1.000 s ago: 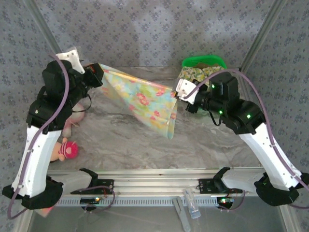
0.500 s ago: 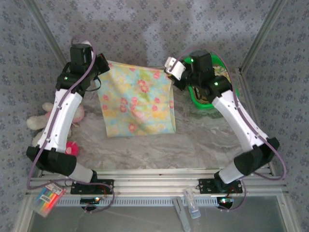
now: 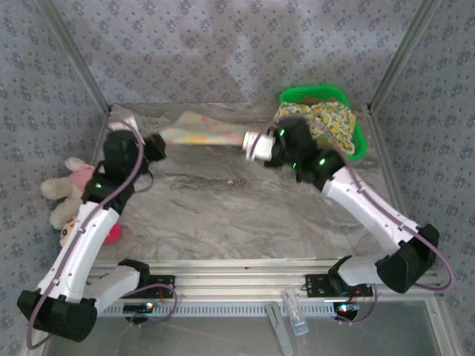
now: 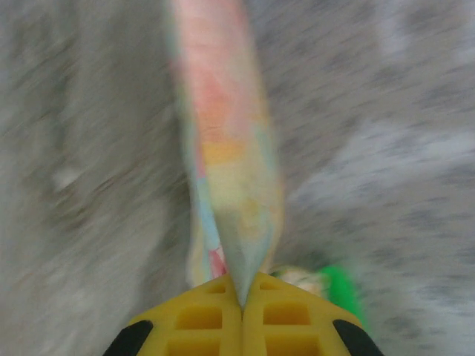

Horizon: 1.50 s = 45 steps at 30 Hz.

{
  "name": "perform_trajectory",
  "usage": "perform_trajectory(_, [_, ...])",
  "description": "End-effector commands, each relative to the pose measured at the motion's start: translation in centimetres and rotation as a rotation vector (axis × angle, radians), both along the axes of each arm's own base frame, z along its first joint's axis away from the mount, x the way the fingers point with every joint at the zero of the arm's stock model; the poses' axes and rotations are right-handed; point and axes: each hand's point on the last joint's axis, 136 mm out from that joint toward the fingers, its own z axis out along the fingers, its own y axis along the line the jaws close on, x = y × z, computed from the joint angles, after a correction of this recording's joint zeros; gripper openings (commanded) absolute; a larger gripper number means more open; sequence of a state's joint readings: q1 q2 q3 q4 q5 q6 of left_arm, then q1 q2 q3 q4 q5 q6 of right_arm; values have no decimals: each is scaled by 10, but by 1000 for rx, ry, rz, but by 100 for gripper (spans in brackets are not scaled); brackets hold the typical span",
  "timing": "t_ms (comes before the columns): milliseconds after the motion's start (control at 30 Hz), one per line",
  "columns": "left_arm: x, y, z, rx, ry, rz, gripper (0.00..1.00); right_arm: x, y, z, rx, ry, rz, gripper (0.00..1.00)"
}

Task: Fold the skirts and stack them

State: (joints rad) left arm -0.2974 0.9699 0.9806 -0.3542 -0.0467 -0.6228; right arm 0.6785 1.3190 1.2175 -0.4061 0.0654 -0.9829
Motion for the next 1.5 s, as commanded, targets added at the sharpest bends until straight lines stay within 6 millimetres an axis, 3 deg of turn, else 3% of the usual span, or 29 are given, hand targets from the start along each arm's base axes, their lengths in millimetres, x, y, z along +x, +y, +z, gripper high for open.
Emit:
perform_trajectory(0, [-34,13,-84,-30,171,88,0,-59,-10,-102,-227,112,12,6])
perform_trajectory(33, [-47,17,-102,-42,218,106,0,-79,-6,-119,-227,155,32,14])
perform_trajectory(67, [-64,22,-124,-54,288,130,13,-98,-1,-133,-214,200,36,31])
perform_trajectory(100, [-80,25,-141,-65,347,139,44,-116,3,-145,-200,259,40,52])
perform_trajectory(167, [-105,32,-156,-89,414,169,97,-141,5,-161,-183,366,20,71])
perform_trajectory(200, [-117,36,-160,-92,435,185,100,-150,6,-164,-167,408,8,90])
perform_trajectory(233, [-123,40,-159,-98,431,200,100,-155,8,-165,-143,432,-4,100])
perform_trajectory(333, [-126,43,-155,-111,409,211,100,-154,19,-157,6,462,-50,100])
perform_trajectory(400, [-116,28,-156,-140,427,157,100,-131,26,-143,167,411,-147,100])
perform_trajectory(567, [-64,-23,-149,-213,463,-9,100,-75,27,-121,544,415,-500,100])
perform_trajectory(700, [-32,-39,-162,-158,535,-47,100,-51,33,-129,757,561,-737,100])
perform_trajectory(867, [-17,-56,-195,-151,628,-104,100,-39,47,-151,885,626,-858,100])
perform_trajectory(1133, [-43,-39,-237,-103,757,-35,100,-37,58,-195,857,789,-1019,98])
perform_trajectory(1333, [-73,-39,-263,-174,824,26,100,-19,33,-231,820,860,-1159,98])
perform_trajectory(1400, [-84,-57,-269,-247,838,10,100,-6,26,-239,794,874,-1171,98])
perform_trajectory(1467, [-89,-77,-262,-294,836,-36,100,11,17,-243,748,860,-1167,96])
